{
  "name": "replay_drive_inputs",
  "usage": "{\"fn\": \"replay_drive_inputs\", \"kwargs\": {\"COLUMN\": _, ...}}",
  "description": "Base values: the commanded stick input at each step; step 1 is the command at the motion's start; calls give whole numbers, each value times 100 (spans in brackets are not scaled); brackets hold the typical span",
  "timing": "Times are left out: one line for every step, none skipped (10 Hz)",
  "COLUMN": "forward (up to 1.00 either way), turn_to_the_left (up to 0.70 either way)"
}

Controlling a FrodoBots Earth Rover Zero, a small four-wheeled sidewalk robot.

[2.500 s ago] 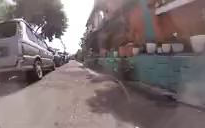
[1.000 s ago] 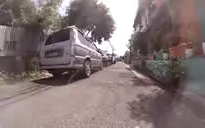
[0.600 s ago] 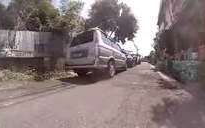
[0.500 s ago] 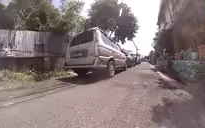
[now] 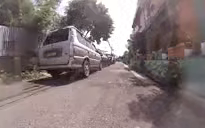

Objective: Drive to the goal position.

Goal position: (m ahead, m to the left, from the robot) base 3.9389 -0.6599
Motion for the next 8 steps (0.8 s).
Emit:
{"fn": "replay_drive_inputs", "kwargs": {"forward": 0, "turn_to_the_left": -45}}
{"fn": "replay_drive_inputs", "kwargs": {"forward": 0, "turn_to_the_left": -6}}
{"fn": "replay_drive_inputs", "kwargs": {"forward": 0, "turn_to_the_left": 0}}
{"fn": "replay_drive_inputs", "kwargs": {"forward": 0, "turn_to_the_left": 0}}
{"fn": "replay_drive_inputs", "kwargs": {"forward": 0, "turn_to_the_left": 0}}
{"fn": "replay_drive_inputs", "kwargs": {"forward": 0, "turn_to_the_left": 0}}
{"fn": "replay_drive_inputs", "kwargs": {"forward": 0, "turn_to_the_left": 0}}
{"fn": "replay_drive_inputs", "kwargs": {"forward": 0, "turn_to_the_left": 0}}
